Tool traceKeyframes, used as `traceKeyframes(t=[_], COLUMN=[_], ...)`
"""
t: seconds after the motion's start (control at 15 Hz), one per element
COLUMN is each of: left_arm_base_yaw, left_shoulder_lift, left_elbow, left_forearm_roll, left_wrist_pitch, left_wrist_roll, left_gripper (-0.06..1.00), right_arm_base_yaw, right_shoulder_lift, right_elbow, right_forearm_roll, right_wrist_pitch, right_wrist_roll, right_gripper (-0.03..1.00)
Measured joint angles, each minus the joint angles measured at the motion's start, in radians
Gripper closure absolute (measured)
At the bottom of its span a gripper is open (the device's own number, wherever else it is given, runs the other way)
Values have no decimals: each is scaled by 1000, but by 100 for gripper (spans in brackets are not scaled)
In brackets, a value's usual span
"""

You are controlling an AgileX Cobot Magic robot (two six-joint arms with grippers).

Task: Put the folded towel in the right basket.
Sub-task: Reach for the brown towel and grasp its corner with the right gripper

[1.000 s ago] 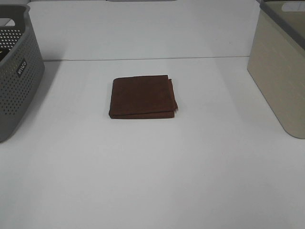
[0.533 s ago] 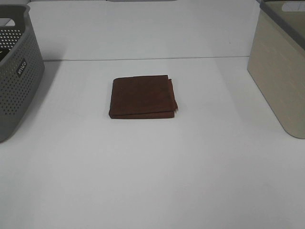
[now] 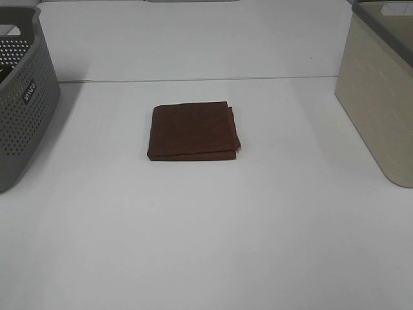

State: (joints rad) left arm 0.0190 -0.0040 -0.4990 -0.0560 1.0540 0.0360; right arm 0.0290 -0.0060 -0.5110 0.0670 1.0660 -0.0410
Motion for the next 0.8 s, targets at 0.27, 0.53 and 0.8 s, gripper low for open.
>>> traceKeyframes(t=[0.27, 0.53, 0.8], left_arm_base_yaw=[0, 0, 0], left_shoulder_lift=[0, 0, 0], left_elbow=[0, 0, 0], left_forearm_roll=[0, 0, 0], left_wrist_pitch=[0, 0, 0], left_wrist_roll=[0, 0, 0], left_gripper=[-3, -3, -3], right_arm_base_yaw=[0, 0, 0], right_shoulder_lift=[0, 0, 0], right_elbow=[0, 0, 0], right_forearm_roll=[0, 0, 0], right_wrist_pitch=[0, 0, 0], right_wrist_roll=[0, 0, 0], right_gripper=[29, 29, 29])
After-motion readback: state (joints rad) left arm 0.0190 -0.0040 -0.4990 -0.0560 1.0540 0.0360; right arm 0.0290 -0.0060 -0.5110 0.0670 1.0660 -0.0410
